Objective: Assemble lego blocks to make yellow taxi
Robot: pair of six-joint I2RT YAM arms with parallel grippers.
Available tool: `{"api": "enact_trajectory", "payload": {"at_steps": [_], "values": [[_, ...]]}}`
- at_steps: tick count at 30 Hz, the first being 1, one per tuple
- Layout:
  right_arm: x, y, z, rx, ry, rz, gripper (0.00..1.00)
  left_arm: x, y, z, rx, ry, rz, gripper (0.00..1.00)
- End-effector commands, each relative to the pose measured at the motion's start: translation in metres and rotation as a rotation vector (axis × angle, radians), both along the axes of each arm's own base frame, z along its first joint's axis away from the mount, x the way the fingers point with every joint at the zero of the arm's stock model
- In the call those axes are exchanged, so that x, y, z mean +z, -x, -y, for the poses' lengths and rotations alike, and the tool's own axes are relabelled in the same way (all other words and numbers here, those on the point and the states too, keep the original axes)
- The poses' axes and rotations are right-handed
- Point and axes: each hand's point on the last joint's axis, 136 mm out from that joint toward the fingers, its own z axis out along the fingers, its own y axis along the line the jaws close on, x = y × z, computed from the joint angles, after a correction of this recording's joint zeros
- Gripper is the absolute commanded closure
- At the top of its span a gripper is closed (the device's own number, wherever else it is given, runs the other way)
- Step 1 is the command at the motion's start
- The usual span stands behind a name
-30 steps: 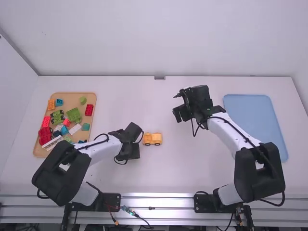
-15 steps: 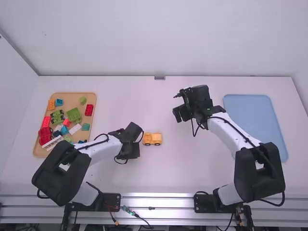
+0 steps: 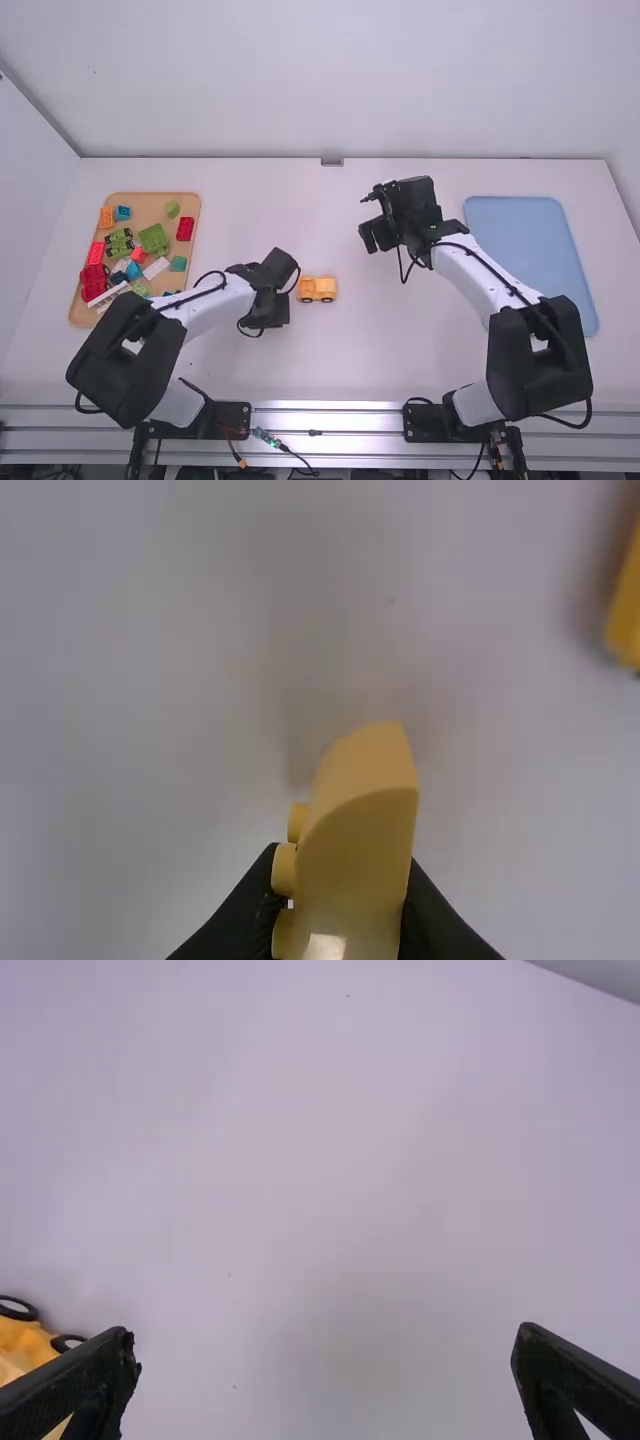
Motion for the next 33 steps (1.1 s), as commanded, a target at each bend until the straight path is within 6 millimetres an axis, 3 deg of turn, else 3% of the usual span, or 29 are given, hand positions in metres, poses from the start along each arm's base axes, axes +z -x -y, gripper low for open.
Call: {"api": "enact_trajectory", "payload": {"at_steps": [1,8,10,14,17,20,24,28,33], "values": [[0.012,0.0,-0.002,0.004,-0.014,0.031,0.01,0.022,-0.025,0.003,-0.012,-0.03,0.068,0.95],[0.028,-0.001,-0.003,0.008,-0.029,0.075,0.01,0.074,-0.063,0.022,-0.118,-0.013,0.16,0.96],[0.039,0.002,-0.006,0.031,-0.047,0.097,0.01,0.098,-0.077,0.028,-0.113,0.005,0.22,0.98],[0.05,0.005,-0.009,0.089,-0.087,0.117,0.01,0.127,-0.087,0.025,-0.101,0.008,0.333,0.98],[0.051,0.01,-0.011,0.159,-0.114,0.115,0.01,0.142,-0.078,0.035,-0.204,0.084,0.384,0.98],[0.054,0.022,-0.024,0.317,-0.14,0.134,0.01,0.166,-0.054,0.068,-0.449,0.289,0.445,0.98],[0.057,0.044,-0.045,0.557,-0.171,0.206,0.01,0.19,-0.037,0.076,-0.555,0.411,0.49,0.97],[0.063,0.074,-0.063,0.829,-0.215,0.334,0.01,0.197,-0.022,0.083,-0.655,0.507,0.467,0.96],[0.07,0.093,-0.074,1.002,-0.241,0.452,0.01,0.195,-0.016,0.09,-0.713,0.603,0.426,0.97]]}}
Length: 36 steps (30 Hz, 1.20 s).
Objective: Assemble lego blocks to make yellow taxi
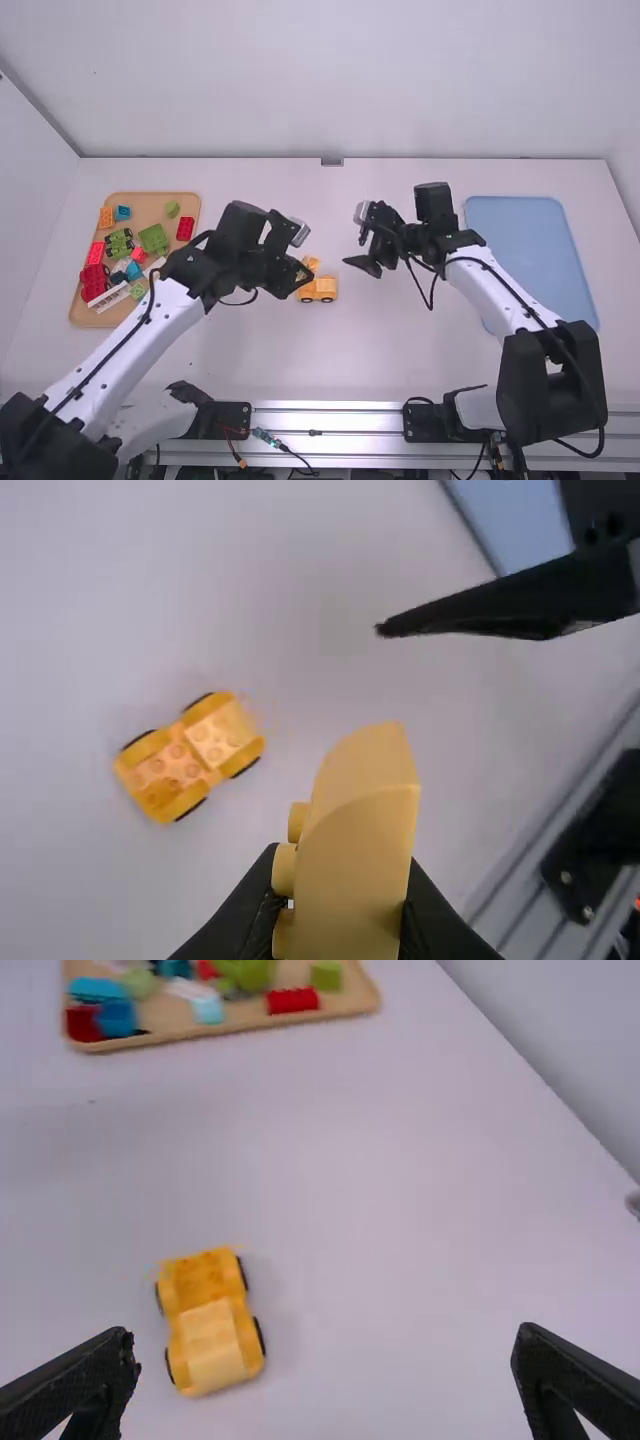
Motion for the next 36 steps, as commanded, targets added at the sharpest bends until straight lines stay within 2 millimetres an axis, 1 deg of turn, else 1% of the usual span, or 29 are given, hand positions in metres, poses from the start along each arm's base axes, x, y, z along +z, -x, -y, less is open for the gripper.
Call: {"api": "enact_trajectory", "payload": {"at_steps": [1,6,8,11,13,14,15,17,18,22,25,27,30,33,36], "values": [[0.021,0.021,-0.012,0.186,-0.08,0.145,0.01,-0.001,0.01,0.01,-0.119,0.075,-0.033,0.97],[0.03,0.033,-0.017,0.28,-0.116,0.221,0.01,-0.002,0.008,0.012,-0.182,0.138,-0.076,0.98],[0.032,0.036,-0.018,0.311,-0.121,0.261,0.01,-0.007,0.0,0.011,-0.185,0.155,-0.11,0.98],[0.032,0.038,-0.018,0.336,-0.111,0.3,0.01,-0.003,0.001,0.015,-0.257,0.215,-0.13,0.99],[0.033,0.047,-0.021,0.385,-0.118,0.334,0.01,0.002,0.002,0.018,-0.326,0.271,-0.147,0.99],[0.034,0.054,-0.024,0.421,-0.123,0.358,0.01,0.0,-0.003,0.017,-0.333,0.274,-0.169,0.98],[0.034,0.054,-0.024,0.425,-0.122,0.361,0.01,0.0,-0.004,0.016,-0.334,0.274,-0.17,0.99],[0.031,0.062,-0.026,0.457,-0.106,0.38,0.01,-0.001,-0.01,0.017,-0.359,0.287,-0.189,0.99],[0.031,0.067,-0.027,0.479,-0.104,0.391,0.01,0.0,-0.01,0.02,-0.391,0.305,-0.197,0.99],[0.033,0.078,-0.033,0.529,-0.099,0.43,0.01,0.002,-0.006,0.024,-0.464,0.342,-0.23,0.99],[0.034,0.079,-0.034,0.532,-0.101,0.432,0.01,0.001,-0.002,0.024,-0.5,0.355,-0.248,0.99],[0.036,0.08,-0.033,0.534,-0.115,0.43,0.01,0.001,0.007,0.023,-0.55,0.375,-0.252,0.99],[0.039,0.083,-0.033,0.542,-0.138,0.422,0.01,0.003,0.012,0.023,-0.571,0.391,-0.253,0.98],[0.039,0.088,-0.033,0.561,-0.152,0.421,0.01,0.001,0.015,0.022,-0.566,0.391,-0.273,0.98],[0.04,0.097,-0.033,0.594,-0.174,0.434,0.01,0.0,0.017,0.023,-0.563,0.411,-0.281,0.98]]}}
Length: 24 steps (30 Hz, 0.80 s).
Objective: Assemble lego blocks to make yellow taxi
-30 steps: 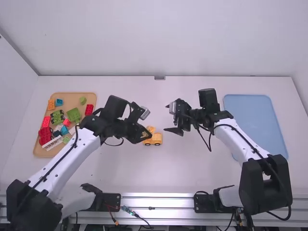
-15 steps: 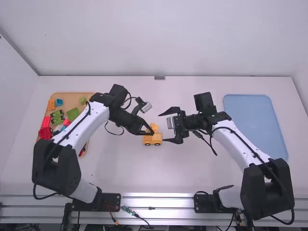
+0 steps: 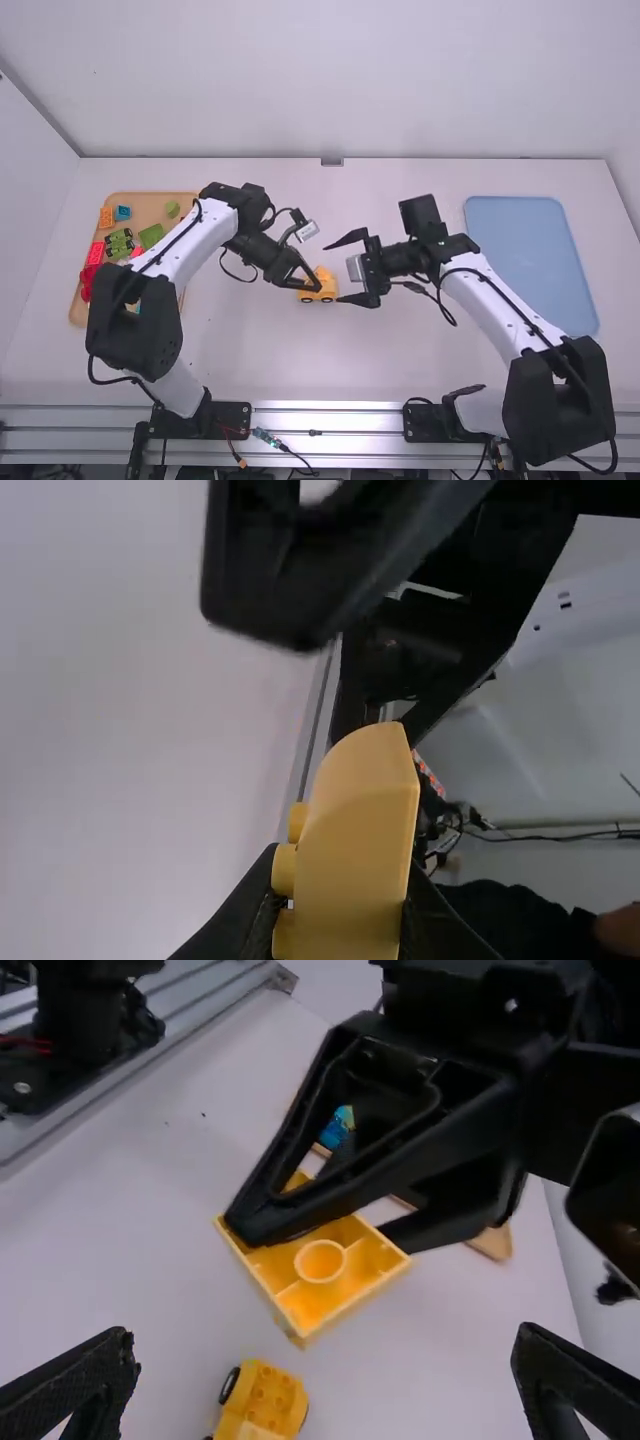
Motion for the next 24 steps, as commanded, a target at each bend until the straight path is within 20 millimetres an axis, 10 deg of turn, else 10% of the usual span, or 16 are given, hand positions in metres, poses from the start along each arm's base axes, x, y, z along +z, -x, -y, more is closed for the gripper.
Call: {"api": "enact_trajectory", "payload": {"at_steps": [1,12,24], "values": [[0.01,0.01,-0.001,0.051,-0.046,0.049,0.01,0.003,0.001,0.002,-0.007,0.051,0.007,0.98],[0.013,0.022,-0.013,0.104,-0.03,0.08,0.04,-0.008,0.015,0.01,-0.033,0.069,-0.027,0.98],[0.013,0.024,-0.014,0.105,-0.006,0.066,0.34,-0.003,0.02,0.006,-0.057,0.078,-0.014,0.98]]}}
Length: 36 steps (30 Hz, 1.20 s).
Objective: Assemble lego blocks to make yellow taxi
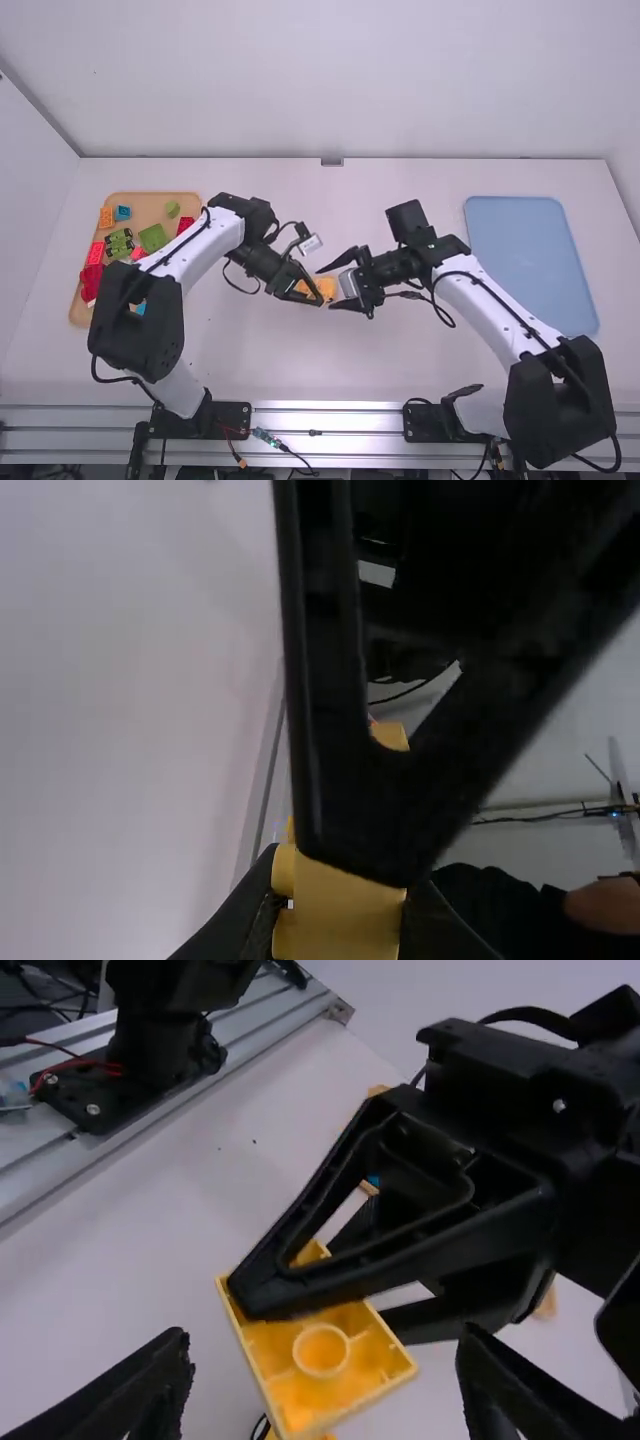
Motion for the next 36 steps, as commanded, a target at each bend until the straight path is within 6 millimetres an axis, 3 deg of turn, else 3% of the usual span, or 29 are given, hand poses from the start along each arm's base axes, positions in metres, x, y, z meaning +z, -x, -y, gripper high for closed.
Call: {"api": "enact_trajectory", "payload": {"at_steps": [1,11,22,33,36], "values": [[0.0158,-0.0018,-0.0017,0.005,-0.023,0.044,0.36,0.0065,-0.0047,0.0016,-0.004,0.047,0.039,0.98],[0.0161,0.0001,-0.0019,0.009,-0.025,0.035,0.48,0.0059,-0.005,0.001,-0.002,0.045,0.038,0.95],[0.0158,0.004,-0.0045,0.023,-0.024,0.031,0.52,0.0057,-0.0049,0.0028,-0.006,0.045,0.042,0.88],[0.0157,0.0041,-0.0044,0.022,-0.023,0.03,0.68,0.0056,-0.0049,0.0027,-0.005,0.045,0.041,0.87],[0.0156,0.0041,-0.0044,0.022,-0.022,0.029,0.68,0.0058,-0.0051,0.0027,-0.005,0.046,0.041,0.75]]}}
